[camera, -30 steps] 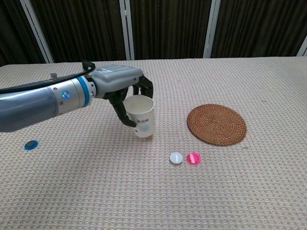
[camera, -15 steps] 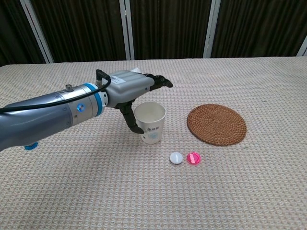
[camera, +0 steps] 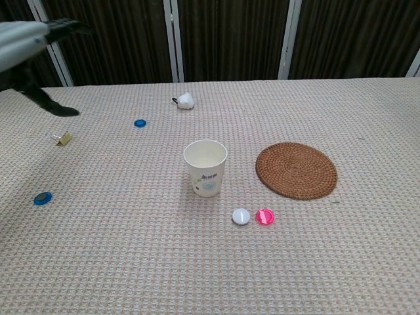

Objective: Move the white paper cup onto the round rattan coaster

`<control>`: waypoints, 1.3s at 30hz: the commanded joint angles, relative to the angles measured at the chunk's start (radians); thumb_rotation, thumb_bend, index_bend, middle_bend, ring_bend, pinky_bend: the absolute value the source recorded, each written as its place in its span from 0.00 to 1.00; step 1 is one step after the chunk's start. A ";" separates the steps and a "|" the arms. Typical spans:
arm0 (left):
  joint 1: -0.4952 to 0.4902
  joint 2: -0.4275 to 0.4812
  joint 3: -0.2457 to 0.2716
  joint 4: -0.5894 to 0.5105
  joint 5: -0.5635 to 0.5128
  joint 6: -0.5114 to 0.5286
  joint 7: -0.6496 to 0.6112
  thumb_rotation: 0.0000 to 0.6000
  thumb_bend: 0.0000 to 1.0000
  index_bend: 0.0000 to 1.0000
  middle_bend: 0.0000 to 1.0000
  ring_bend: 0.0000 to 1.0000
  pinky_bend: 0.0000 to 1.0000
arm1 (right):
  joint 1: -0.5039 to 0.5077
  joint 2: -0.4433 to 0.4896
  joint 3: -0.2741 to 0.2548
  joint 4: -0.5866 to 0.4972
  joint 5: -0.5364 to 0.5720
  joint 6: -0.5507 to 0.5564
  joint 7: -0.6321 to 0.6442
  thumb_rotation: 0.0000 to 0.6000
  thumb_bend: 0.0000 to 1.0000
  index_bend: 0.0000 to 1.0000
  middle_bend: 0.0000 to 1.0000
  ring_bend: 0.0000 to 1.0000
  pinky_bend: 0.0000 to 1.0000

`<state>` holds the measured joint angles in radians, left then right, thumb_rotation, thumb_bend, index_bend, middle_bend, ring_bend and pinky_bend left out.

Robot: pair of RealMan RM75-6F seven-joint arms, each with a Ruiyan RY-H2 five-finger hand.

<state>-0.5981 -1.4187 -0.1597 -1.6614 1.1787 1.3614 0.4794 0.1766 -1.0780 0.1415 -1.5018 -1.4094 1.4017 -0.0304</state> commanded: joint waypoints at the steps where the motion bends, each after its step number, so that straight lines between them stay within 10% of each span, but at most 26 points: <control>1: 0.150 0.101 0.030 -0.082 -0.031 0.165 -0.010 1.00 0.00 0.00 0.00 0.00 0.00 | 0.020 -0.005 -0.015 -0.024 -0.033 -0.023 -0.018 1.00 0.00 0.00 0.00 0.00 0.00; 18: 0.255 0.216 0.068 -0.113 0.014 0.177 -0.097 1.00 0.00 0.00 0.00 0.00 0.00 | 0.428 -0.073 0.037 -0.266 -0.164 -0.503 -0.078 1.00 0.00 0.00 0.00 0.00 0.00; 26: 0.256 0.227 0.050 -0.066 0.005 0.135 -0.134 1.00 0.00 0.00 0.00 0.00 0.00 | 0.641 -0.300 0.141 -0.170 0.042 -0.685 -0.251 1.00 0.00 0.00 0.01 0.00 0.00; 39: 0.257 0.234 0.037 -0.037 -0.001 0.078 -0.156 1.00 0.00 0.00 0.00 0.00 0.00 | 0.787 -0.572 0.130 0.042 0.353 -0.670 -0.533 1.00 0.05 0.06 0.13 0.07 0.09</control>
<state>-0.3419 -1.1847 -0.1218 -1.6991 1.1772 1.4405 0.3234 0.9358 -1.6102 0.2802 -1.4951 -1.1048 0.7190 -0.5200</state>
